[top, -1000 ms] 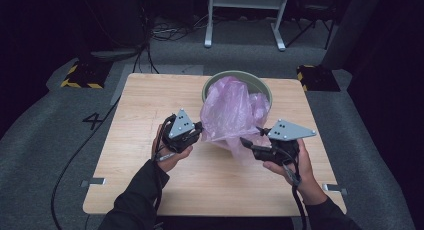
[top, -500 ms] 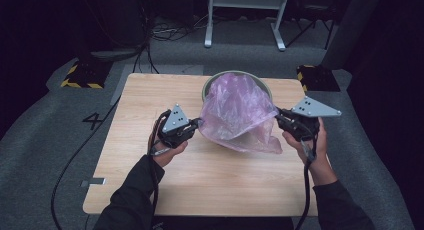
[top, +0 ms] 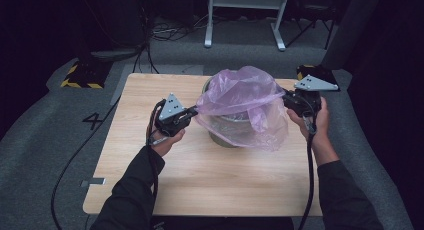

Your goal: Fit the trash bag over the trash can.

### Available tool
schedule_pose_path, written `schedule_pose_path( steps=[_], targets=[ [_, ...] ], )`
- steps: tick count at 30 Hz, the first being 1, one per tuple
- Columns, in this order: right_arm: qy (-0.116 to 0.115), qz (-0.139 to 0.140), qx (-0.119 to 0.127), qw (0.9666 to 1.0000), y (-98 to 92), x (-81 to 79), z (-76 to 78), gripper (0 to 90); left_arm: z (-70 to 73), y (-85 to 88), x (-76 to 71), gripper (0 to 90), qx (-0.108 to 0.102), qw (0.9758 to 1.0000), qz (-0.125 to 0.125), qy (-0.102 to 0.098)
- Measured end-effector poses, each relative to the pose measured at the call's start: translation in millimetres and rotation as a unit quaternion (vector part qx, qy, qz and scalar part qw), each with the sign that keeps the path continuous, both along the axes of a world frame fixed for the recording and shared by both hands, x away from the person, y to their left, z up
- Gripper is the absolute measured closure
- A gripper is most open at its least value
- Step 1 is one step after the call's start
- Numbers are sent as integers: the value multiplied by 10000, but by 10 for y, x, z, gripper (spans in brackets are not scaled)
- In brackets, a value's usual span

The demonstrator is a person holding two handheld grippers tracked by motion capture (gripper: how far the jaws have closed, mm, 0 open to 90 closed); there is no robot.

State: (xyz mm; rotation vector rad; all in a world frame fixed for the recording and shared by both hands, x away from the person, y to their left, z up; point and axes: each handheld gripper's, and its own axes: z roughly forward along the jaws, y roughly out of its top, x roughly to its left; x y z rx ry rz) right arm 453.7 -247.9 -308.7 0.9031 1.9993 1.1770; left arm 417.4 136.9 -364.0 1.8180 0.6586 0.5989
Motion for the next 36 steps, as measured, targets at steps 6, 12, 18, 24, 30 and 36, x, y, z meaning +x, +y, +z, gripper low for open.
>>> schedule_pose_path(
  steps=[6,12,18,24,30,36],
  targets=[
    [83,71,148,9998,-1,172,-26,877,-25,6,123,891,-104,9999,119,43],
    [178,5,292,9994,-17,314,-90,868,-5,33,219,894,-208,9996,175,13],
    [362,-87,233,9990,-4,441,-205,866,-34,30,355,895,-239,9991,339,116],
    [542,-152,322,9979,-35,547,-305,868,-96,22,496,894,-232,9980,528,247],
    [680,-163,454,9965,-61,581,-413,867,-180,-1,560,845,-220,9972,592,412],
    [679,-87,529,9962,-107,528,-447,877,-163,8,432,542,-190,9980,487,359]
  ],
)
